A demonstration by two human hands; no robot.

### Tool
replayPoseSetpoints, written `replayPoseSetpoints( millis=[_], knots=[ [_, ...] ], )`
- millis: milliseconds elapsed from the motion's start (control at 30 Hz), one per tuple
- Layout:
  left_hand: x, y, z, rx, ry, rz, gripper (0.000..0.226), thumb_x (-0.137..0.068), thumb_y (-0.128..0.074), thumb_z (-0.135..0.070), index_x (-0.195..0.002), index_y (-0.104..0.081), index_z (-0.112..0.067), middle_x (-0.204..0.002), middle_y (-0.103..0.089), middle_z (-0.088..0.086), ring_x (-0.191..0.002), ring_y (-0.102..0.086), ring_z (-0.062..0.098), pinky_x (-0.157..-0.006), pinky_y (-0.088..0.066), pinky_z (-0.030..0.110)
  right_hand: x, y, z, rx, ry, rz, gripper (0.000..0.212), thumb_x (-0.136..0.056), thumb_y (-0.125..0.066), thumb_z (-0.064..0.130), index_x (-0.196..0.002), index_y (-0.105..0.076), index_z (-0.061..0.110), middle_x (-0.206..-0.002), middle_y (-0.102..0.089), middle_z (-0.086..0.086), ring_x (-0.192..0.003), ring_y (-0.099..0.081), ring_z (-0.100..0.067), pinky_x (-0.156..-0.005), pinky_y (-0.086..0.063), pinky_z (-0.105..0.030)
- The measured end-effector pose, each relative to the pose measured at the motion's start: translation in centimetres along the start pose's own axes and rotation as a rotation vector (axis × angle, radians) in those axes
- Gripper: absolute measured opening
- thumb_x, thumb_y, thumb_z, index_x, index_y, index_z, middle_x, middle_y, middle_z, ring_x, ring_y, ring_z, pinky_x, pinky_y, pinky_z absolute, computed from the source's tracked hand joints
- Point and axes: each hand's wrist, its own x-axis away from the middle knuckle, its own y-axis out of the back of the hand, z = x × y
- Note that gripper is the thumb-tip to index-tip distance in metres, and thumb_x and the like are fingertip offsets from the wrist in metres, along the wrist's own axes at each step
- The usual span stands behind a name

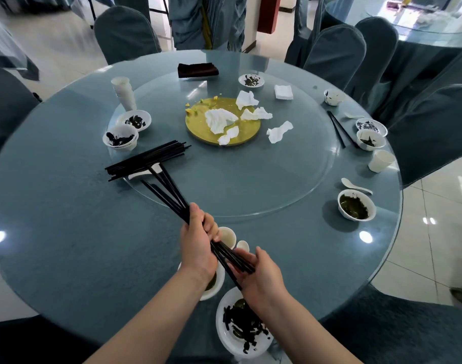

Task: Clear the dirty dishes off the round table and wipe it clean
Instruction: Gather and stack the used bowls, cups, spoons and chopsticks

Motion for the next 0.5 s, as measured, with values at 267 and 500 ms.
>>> replayPoseSetpoints(
  millis=[267, 500],
  knots=[
    [0.8, 0.6, -0.5, -0.004, 0.024, 0.104, 0.049, -0.1, -0.045, -0.027, -0.054, -0.028, -0.024, -0.049, -0.02, -0.004, -0.039, -0.016, 0.01, -0.038, -0.013, 0.024, 1.5, -0.9, -1.5, 0.636, 0.146, 0.203, 0.031, -0.096, -0.05, 0.025, -0.082, -0.069, 0.005, -0.074, -0.069, -0.012, -0.065, -0.064, -0.019, -0.068, -0.053, -0.032],
    [0.8, 1.2, -0.3, 0.012, 0.004, 0.129, 0.048, -0.102, -0.039, -0.034, -0.063, -0.015, -0.02, -0.05, -0.017, -0.002, -0.042, -0.015, 0.012, -0.04, -0.012, 0.026, 1.6, -0.7, -1.7, 0.44, 0.035, 0.192, 0.036, -0.101, -0.041, 0.019, -0.089, -0.067, -0.001, -0.072, -0.066, -0.014, -0.062, -0.06, -0.022, -0.063, -0.05, -0.032]
  ],
)
